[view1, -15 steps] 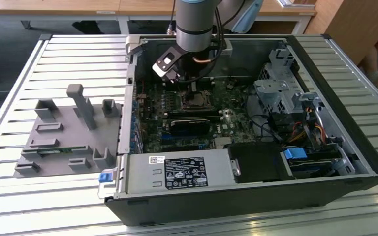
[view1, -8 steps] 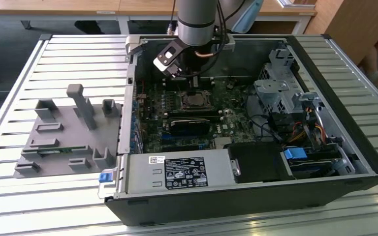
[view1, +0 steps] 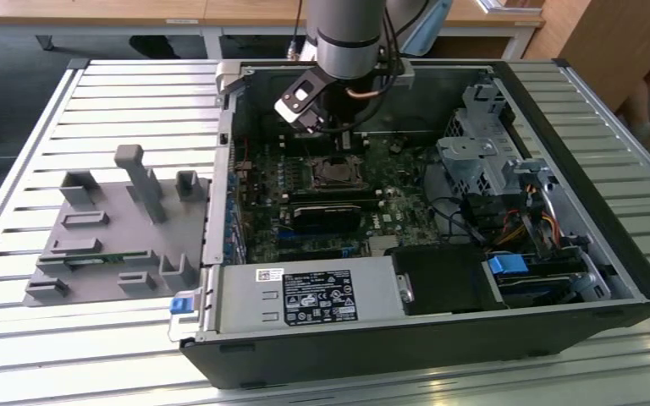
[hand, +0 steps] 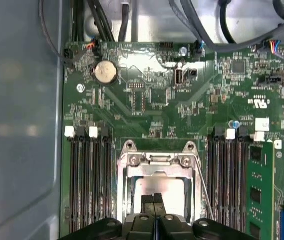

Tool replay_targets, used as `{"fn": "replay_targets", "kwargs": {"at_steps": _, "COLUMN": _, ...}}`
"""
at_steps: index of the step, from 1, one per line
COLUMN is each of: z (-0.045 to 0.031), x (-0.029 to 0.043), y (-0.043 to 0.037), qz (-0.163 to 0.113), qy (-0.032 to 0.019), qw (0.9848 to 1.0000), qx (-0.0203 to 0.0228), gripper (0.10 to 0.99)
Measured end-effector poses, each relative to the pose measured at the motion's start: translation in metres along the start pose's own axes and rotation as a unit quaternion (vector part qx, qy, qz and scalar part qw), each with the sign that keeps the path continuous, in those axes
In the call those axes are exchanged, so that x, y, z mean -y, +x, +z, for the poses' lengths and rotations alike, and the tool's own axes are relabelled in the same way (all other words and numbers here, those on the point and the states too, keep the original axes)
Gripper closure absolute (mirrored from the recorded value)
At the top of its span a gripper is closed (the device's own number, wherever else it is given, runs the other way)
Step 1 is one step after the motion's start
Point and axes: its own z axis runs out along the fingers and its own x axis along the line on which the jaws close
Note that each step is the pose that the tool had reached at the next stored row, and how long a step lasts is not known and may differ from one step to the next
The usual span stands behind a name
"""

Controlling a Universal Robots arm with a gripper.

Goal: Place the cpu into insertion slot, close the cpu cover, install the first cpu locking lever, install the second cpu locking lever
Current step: 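Close the cpu cover, then install the first cpu locking lever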

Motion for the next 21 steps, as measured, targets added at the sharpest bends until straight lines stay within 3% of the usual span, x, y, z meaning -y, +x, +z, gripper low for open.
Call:
{"fn": "replay_targets", "kwargs": {"at_steps": 10, "z": -0.002, "x": -0.0018, "y": 0.0001, "qz": 0.0, "qy": 0.0, "qw": 1.0, "qx": 0.0, "gripper": 0.973}}
{"fn": "replay_targets", "kwargs": {"at_steps": 21, "z": -0.0142, "x": -0.002, "y": 0.0003, "qz": 0.0, "qy": 0.0, "qw": 1.0, "qx": 0.0006, "gripper": 0.973}}
